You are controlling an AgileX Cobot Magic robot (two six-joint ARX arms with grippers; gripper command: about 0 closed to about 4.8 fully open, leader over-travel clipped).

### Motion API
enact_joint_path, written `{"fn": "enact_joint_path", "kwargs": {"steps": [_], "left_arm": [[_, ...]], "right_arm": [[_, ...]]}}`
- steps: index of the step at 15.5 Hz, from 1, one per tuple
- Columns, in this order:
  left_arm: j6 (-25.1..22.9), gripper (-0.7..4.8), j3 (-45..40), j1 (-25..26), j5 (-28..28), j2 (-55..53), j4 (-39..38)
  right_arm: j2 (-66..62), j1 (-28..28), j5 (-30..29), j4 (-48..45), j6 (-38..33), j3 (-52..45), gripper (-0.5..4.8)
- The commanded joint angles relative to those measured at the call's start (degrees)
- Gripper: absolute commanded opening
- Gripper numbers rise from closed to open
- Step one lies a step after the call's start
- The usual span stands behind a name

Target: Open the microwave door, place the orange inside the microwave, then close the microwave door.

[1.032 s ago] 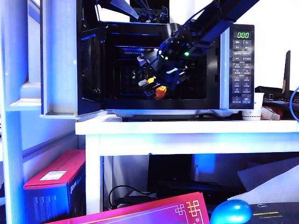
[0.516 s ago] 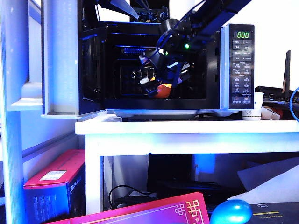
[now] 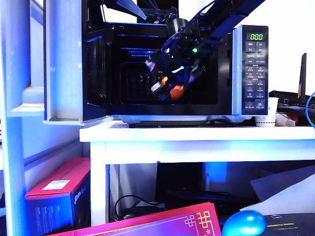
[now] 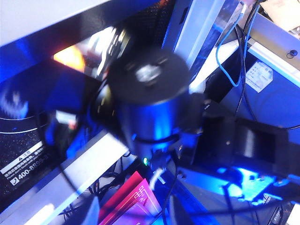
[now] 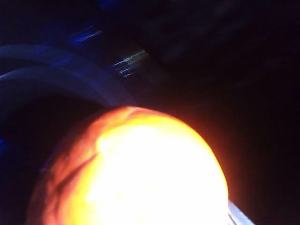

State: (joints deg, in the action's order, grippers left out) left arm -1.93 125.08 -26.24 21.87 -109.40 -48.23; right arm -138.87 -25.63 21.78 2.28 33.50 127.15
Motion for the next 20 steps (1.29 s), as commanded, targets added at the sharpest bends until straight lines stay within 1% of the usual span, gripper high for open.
{"fn": "enact_joint_path", "kwargs": {"steps": [1, 2, 3, 5, 6, 7, 9, 10, 11, 12, 13, 16, 17, 20], "left_arm": [[-0.2, 2.06, 0.1, 0.0, 0.0, 0.3, -0.1], [-0.2, 2.06, 0.1, 0.0, 0.3, 0.3, -0.2], [-0.2, 2.06, 0.1, 0.0, 0.3, 0.3, -0.5], [-0.2, 2.06, 0.1, 0.0, 0.4, 0.3, -0.9], [-0.2, 2.06, 0.1, -0.1, 0.4, 0.3, -0.8], [-0.2, 2.07, 0.1, -0.1, 0.4, 0.3, -0.9], [-0.2, 2.07, 0.1, -0.1, 0.4, 0.3, -0.9], [-0.2, 2.07, 0.1, -0.1, 0.4, 0.3, -0.9], [-0.2, 2.07, 0.1, -0.1, 0.4, 0.3, -0.9], [-0.2, 2.07, 0.1, -0.1, 0.4, 0.3, -1.0], [-0.2, 2.07, 0.1, -0.1, 0.4, 0.3, -1.0], [-0.2, 2.07, 0.1, -0.1, 0.4, 0.3, -1.0], [-0.3, 2.07, 0.1, -0.1, 0.4, 0.3, -1.0], [-0.2, 2.07, 0.1, -0.1, 0.4, 0.3, -1.0]], "right_arm": [[0.9, -0.1, -2.2, 3.3, -7.6, 0.2, 4.79], [0.5, -0.2, -5.7, 5.2, -10.2, 0.2, 4.79], [0.3, -0.1, -7.6, 6.3, -11.5, 0.2, 4.79], [0.2, 0.0, -5.2, 4.4, -11.5, 0.2, 4.79], [-0.6, 0.1, -8.4, 2.5, -11.4, 0.2, 4.79], [-1.2, 0.2, -8.3, 4.2, -12.3, 0.2, 4.79], [-1.6, 0.2, -9.4, 10.3, -17.6, 0.2, 4.79], [-1.5, 0.2, -11.1, 11.1, -22.9, 0.2, 4.79], [-1.5, 0.2, -13.7, 9.7, -27.0, 0.2, 4.79], [-1.6, 0.2, -15.6, 7.0, -29.4, 0.2, 4.79], [-1.9, 0.2, -17.1, 6.2, -30.9, 0.2, 4.79], [-2.1, 0.1, -20.7, 7.6, -38.0, 0.2, 4.79], [-2.1, 0.1, -20.7, 9.1, -38.1, 0.2, 4.79], [-1.5, 0.2, -20.5, 18.1, -37.3, 0.2, 4.79]]}}
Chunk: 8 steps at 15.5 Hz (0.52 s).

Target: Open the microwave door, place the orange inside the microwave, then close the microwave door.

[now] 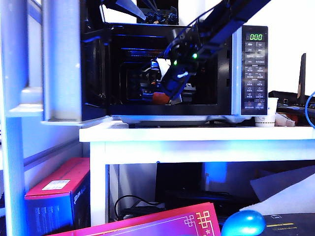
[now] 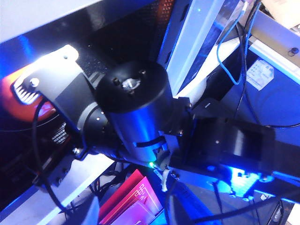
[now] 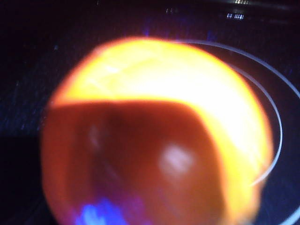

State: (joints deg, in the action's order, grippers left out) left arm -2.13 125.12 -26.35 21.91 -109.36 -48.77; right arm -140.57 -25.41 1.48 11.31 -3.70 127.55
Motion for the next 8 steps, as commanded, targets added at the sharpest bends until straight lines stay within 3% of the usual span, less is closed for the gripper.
{"fn": "enact_joint_path", "kwargs": {"steps": [1, 8], "left_arm": [[-0.1, 2.07, 0.1, 0.0, 0.4, 0.3, -0.4], [0.0, 2.07, 0.1, 0.0, 0.3, 0.3, -0.1]], "right_arm": [[0.6, 0.0, 0.2, 11.5, 1.0, -0.2, 4.79], [2.6, 0.0, 5.1, 23.7, 5.6, -0.2, 4.79]]}}
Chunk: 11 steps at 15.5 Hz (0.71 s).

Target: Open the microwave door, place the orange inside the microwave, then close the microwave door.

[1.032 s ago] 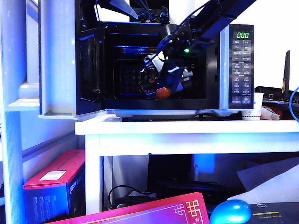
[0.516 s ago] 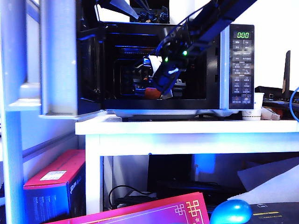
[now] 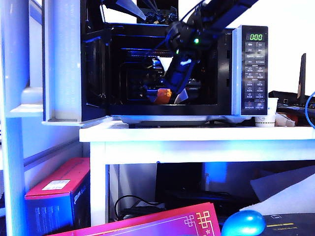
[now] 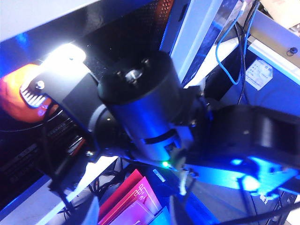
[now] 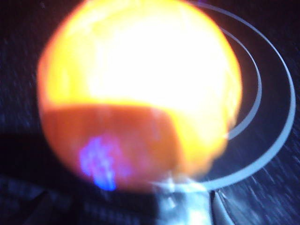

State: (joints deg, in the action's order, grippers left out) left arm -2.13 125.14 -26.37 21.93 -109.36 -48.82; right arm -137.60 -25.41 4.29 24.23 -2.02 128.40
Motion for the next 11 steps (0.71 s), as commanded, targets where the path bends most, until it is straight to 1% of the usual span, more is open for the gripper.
{"fn": "enact_joint_path", "kwargs": {"steps": [1, 4, 6, 8, 11], "left_arm": [[0.0, 2.07, 0.1, 0.0, 0.3, 0.3, 0.1], [0.0, 2.07, 0.1, 0.0, 0.3, 0.3, 0.1], [0.0, 2.07, 0.1, 0.1, 0.3, 0.3, 0.0], [0.0, 2.07, 0.1, 0.1, 0.3, 0.3, 0.0], [0.0, 2.07, 0.1, 0.1, 0.1, 0.3, 0.1]], "right_arm": [[0.5, 0.0, 3.2, 12.8, 5.8, -1.0, 4.79], [1.5, 0.0, 3.7, 16.8, 8.5, -1.0, 4.79], [1.9, 0.0, 5.2, 20.5, 10.2, -1.0, 4.79], [2.2, 0.0, 5.5, 23.0, 10.7, -1.0, 4.79], [3.2, -0.1, 8.2, 26.5, 11.5, -1.0, 4.79]]}}
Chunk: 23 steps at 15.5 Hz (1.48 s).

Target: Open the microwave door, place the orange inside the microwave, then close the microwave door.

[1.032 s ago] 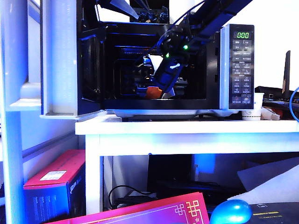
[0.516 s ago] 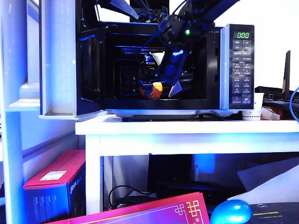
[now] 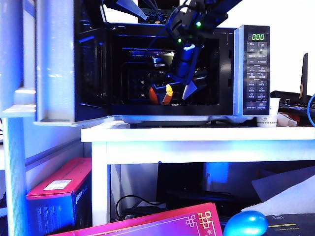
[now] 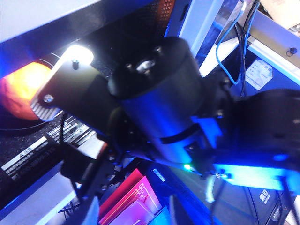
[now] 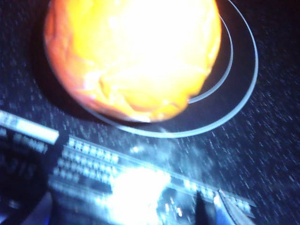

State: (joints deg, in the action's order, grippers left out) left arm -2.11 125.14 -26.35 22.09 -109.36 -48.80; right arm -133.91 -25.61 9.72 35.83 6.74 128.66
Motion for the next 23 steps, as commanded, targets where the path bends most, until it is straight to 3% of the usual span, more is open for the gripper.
{"fn": "enact_joint_path", "kwargs": {"steps": [1, 12, 19, 23], "left_arm": [[-0.1, 2.07, 0.1, 0.1, -0.2, 0.3, 0.1], [0.0, 2.09, 0.1, 0.2, -0.5, 0.3, 0.5], [0.0, 2.09, 0.1, 0.2, -0.4, 0.3, 1.0], [0.1, 2.09, 0.1, 0.2, 0.2, 2.4, 4.5]], "right_arm": [[-0.2, 0.1, 3.5, 16.2, 3.2, -1.3, 4.79], [5.9, 0.1, 7.1, 25.1, 4.9, -1.3, 4.79], [23.1, 0.1, 16.4, 29.4, 5.6, -1.3, 4.79], [34.0, 0.1, 17.6, 23.8, 5.5, -1.3, 4.79]]}}
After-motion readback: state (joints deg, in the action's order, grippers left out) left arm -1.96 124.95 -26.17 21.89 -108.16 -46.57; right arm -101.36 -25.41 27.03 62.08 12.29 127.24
